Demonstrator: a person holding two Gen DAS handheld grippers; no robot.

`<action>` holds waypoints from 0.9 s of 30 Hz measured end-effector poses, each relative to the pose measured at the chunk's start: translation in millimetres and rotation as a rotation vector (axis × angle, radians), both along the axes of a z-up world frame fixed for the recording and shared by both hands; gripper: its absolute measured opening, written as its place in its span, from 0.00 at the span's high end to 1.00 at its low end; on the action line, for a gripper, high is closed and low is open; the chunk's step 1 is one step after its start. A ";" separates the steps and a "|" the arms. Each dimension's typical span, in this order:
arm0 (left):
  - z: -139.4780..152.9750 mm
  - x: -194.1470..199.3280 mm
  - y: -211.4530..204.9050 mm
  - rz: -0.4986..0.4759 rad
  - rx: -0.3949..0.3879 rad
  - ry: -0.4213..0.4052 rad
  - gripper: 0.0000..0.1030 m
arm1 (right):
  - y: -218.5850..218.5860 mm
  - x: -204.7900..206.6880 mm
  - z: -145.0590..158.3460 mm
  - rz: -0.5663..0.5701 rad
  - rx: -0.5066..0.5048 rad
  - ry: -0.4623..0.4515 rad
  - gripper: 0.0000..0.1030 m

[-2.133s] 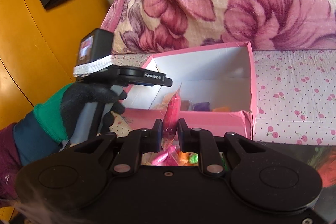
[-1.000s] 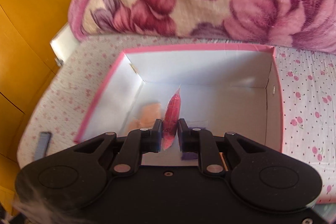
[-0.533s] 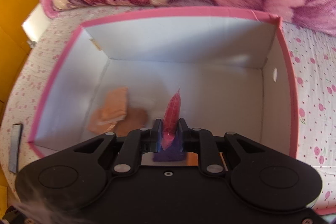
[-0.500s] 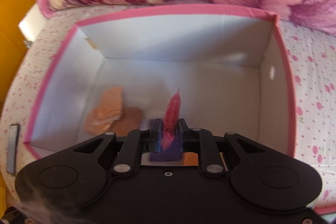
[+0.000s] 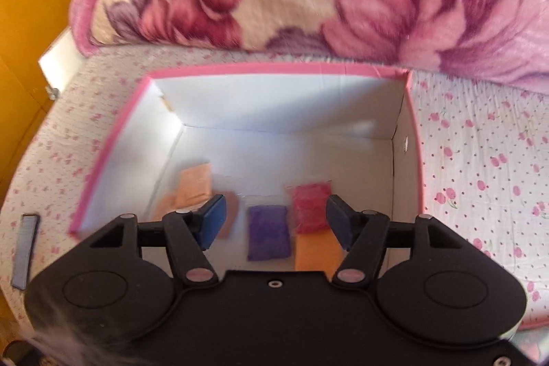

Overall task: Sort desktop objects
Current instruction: 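Move both tools back over the pile of clay bags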

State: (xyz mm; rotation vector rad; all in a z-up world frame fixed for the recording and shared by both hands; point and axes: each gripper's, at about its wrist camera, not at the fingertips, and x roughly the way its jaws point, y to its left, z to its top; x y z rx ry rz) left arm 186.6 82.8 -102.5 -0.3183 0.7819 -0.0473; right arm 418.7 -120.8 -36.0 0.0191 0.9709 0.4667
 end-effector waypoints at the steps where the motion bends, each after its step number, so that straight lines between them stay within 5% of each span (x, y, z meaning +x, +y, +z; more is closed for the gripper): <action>1: 0.0 -0.3 0.3 -0.001 0.005 0.001 0.55 | -2.8 -8.6 4.8 0.000 -0.007 -0.014 0.36; 3: 0.3 -2.4 0.6 -0.008 0.007 0.006 0.55 | -10.8 -27.5 12.8 0.009 0.013 -0.023 0.34; 6: 2.2 -7.3 1.4 -0.006 0.006 0.004 0.41 | -26.6 -55.8 20.3 0.012 0.051 -0.030 0.33; 10: 13.1 -14.3 3.1 -0.009 0.025 -0.008 0.40 | -44.3 -93.7 24.4 0.011 0.088 -0.047 0.33; 20: 35.1 -33.1 41.0 0.095 0.021 0.031 0.40 | -64.4 -194.7 0.6 0.053 -0.003 -0.146 0.33; 27: 16.5 -54.4 8.4 -0.031 -0.018 0.060 0.40 | -57.9 -236.1 -35.9 0.057 -0.063 -0.180 0.34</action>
